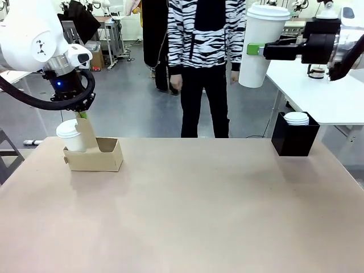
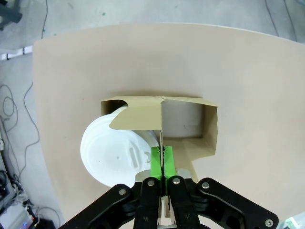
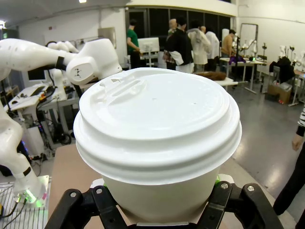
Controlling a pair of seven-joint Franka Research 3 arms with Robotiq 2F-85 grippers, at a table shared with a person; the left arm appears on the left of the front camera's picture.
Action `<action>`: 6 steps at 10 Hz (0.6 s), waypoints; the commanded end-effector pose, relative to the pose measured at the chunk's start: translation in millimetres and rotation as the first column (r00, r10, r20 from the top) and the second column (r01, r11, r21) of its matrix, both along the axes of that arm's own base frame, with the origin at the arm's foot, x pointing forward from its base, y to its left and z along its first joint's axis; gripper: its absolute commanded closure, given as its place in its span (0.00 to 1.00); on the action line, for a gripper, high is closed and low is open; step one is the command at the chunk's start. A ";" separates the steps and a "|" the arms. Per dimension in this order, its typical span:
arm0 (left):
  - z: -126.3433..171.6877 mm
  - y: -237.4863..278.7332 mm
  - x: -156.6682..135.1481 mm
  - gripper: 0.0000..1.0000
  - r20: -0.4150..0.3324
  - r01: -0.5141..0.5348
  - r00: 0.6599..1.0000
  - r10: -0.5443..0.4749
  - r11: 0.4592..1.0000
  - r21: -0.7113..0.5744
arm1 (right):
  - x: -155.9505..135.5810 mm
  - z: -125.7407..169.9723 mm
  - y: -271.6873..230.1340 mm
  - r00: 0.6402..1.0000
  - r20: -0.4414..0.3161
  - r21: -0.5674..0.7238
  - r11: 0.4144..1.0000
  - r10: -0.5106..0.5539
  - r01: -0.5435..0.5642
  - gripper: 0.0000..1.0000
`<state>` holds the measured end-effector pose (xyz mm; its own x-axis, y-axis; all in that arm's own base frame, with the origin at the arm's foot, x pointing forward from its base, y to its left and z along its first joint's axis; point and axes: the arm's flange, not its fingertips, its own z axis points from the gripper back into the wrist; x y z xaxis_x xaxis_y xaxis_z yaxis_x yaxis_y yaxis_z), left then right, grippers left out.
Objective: Pour a drink into a cup and package it in a carrier.
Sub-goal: Position the Cup Carrier in the center of the table.
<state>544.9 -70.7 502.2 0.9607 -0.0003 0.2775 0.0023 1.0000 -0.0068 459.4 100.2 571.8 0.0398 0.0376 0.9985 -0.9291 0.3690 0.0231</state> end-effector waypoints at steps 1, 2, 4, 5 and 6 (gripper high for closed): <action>-0.4 0.3 -2.8 1.00 0.008 0.011 1.000 -0.011 1.000 0.005 | 0.9 1.9 2.2 1.000 0.017 0.000 1.000 -0.005 0.005 0.24; -0.4 0.3 -2.8 1.00 0.008 0.011 1.000 -0.011 1.000 0.005 | 0.9 1.9 2.2 1.000 0.017 0.000 1.000 -0.005 0.005 0.24; 0.0 -1.4 -0.2 0.96 0.000 0.004 1.000 -0.004 1.000 0.000 | 0.9 1.9 2.2 1.000 0.017 0.000 1.000 -0.005 0.005 0.24; 14.4 -4.8 -10.4 0.98 0.017 -0.021 1.000 0.021 1.000 -0.019 | 0.9 1.9 2.2 1.000 0.017 0.000 1.000 -0.005 0.005 0.24; 32.5 -11.5 -22.3 0.98 0.028 -0.037 0.999 0.037 0.999 -0.020 | 0.9 1.9 2.2 1.000 0.017 0.000 1.000 -0.005 0.005 0.24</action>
